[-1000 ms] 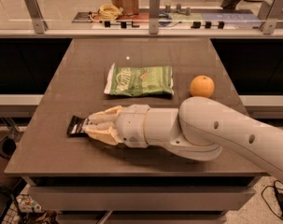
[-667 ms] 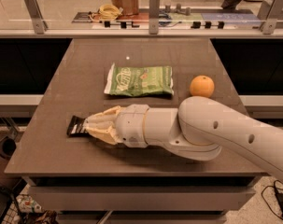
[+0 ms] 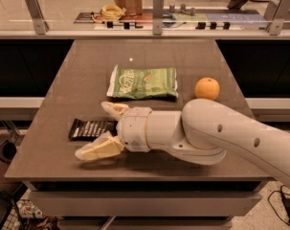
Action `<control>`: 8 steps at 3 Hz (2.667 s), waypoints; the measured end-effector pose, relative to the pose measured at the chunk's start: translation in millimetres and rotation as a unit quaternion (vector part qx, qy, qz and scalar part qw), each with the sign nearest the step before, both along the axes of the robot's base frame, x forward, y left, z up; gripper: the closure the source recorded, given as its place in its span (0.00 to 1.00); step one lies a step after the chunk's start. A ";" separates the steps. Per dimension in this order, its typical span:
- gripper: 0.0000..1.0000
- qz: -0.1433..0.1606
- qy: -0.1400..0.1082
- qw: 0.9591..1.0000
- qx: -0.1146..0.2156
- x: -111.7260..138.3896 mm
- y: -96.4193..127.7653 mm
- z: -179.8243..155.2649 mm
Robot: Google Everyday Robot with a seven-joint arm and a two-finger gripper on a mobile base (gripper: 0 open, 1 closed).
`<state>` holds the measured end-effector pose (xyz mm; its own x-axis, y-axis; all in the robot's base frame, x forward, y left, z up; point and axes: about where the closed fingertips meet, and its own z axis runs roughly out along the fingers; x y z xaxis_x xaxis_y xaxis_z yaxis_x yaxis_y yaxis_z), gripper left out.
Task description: Pick rxbar chocolate
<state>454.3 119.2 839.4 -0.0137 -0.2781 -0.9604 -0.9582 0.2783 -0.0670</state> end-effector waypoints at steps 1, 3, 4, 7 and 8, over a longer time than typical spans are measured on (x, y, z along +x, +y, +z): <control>0.00 0.002 -0.001 1.000 -0.001 -1.0 1.6 0.8; 0.00 0.008 -0.004 1.000 -0.023 8.0 5.0 -10.1; 0.00 0.011 -0.002 0.999 -0.050 10.9 6.1 -15.7; 0.64 0.022 0.015 0.996 -0.082 14.4 12.0 -26.4; 0.88 0.022 0.015 0.996 -0.082 14.3 12.0 -26.0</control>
Offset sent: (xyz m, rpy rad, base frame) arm 0.0108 -0.0016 -0.0122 -0.0407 -0.0076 0.0086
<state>468.6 131.2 813.3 -0.0254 -0.4329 -0.9011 -0.9714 0.2234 -0.0799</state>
